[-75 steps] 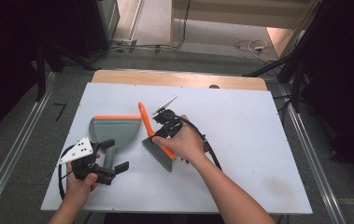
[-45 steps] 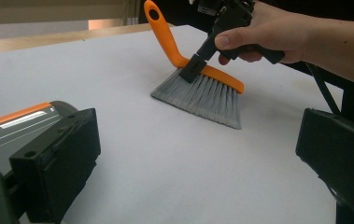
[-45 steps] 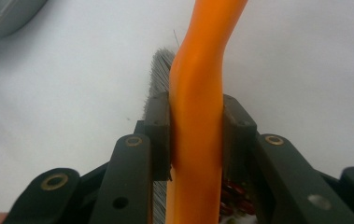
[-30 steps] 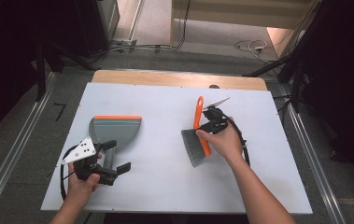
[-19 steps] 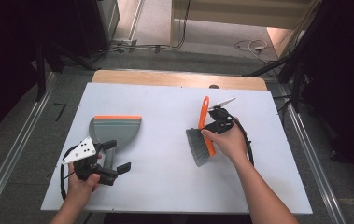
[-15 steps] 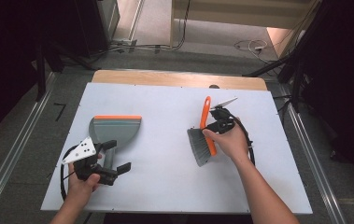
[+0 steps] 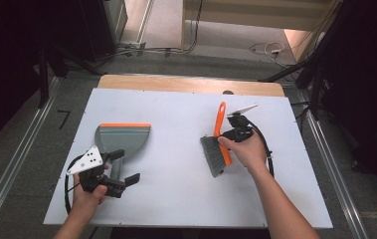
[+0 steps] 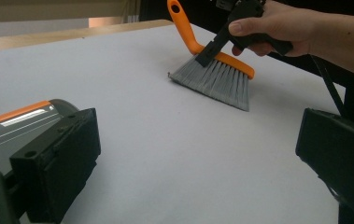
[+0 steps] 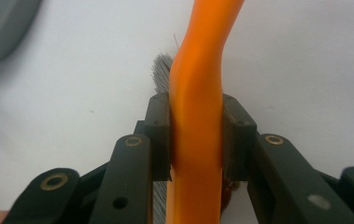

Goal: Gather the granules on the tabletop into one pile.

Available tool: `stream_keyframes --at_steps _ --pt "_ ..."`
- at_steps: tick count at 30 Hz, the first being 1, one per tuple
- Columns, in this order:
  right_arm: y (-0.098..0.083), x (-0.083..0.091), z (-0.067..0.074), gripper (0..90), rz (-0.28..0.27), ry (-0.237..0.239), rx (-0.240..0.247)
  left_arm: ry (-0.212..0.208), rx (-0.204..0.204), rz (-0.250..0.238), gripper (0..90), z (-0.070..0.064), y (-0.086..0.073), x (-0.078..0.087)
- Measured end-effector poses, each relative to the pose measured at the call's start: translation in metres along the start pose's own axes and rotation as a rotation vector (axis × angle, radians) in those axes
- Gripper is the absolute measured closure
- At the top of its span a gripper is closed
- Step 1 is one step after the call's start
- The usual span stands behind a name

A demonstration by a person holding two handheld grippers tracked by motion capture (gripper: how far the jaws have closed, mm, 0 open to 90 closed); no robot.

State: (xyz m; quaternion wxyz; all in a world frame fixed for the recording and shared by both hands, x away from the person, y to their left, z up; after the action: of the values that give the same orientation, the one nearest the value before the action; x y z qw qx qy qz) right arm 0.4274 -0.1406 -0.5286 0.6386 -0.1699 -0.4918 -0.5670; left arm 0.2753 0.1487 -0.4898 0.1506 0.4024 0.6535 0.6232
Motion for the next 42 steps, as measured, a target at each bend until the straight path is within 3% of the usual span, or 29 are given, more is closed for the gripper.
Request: stream_keyframes --at_steps 8,10,12,16,20,23,25,28,32,37,42 --pt "0.007 0.016 0.014 67.9 -0.034 0.084 0.008 0.000 0.005 -0.001 0.9 0.000 0.000 -0.001" --pt "0.013 0.024 0.019 67.9 -0.057 0.107 0.021 0.000 0.004 -0.002 1.0 0.000 0.000 -0.001" --pt "0.021 0.035 0.023 67.9 -0.081 0.102 0.054 0.001 0.003 0.000 1.0 0.000 0.000 0.000" --pt "0.039 0.056 0.033 67.8 -0.124 -0.032 0.224 0.001 0.005 -0.004 0.9 0.001 0.001 0.000" --pt "0.055 0.066 0.042 67.8 -0.143 -0.218 0.467 0.002 0.005 -0.007 0.9 0.001 0.001 0.001" --pt "0.063 0.059 0.046 67.9 -0.098 -0.369 0.693 0.002 0.008 -0.010 1.0 0.001 0.001 0.001" --pt "0.068 0.047 0.046 67.9 -0.053 -0.437 0.871 0.002 0.009 -0.011 1.0 0.001 0.002 0.001" --pt "0.072 0.025 0.043 67.9 0.024 -0.516 1.023 0.002 0.009 -0.012 1.0 0.001 0.002 0.002" --pt "0.072 -0.003 0.038 67.9 0.080 -0.606 1.151 0.003 0.007 -0.009 1.0 0.002 0.001 0.003" --pt "0.062 -0.024 0.033 68.0 0.120 -0.586 1.224 0.002 0.010 -0.013 1.0 0.003 0.002 0.003" --pt "0.047 -0.026 0.036 68.8 0.166 -0.541 1.273 0.005 0.008 -0.009 1.0 0.003 0.001 0.002"
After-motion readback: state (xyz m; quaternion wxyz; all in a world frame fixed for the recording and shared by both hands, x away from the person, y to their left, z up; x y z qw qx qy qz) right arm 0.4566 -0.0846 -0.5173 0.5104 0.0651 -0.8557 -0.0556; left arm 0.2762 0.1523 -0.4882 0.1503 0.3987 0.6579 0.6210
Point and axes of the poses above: each handheld gripper's, and its own axes: x roughly backward along the jaws, y roughly out of its top, z roughly to its left, the point moved 9 cm from there along -x, roughly forward along the jaws, and after that the axes turned 3 degrees about y, right-handed, at the moved point
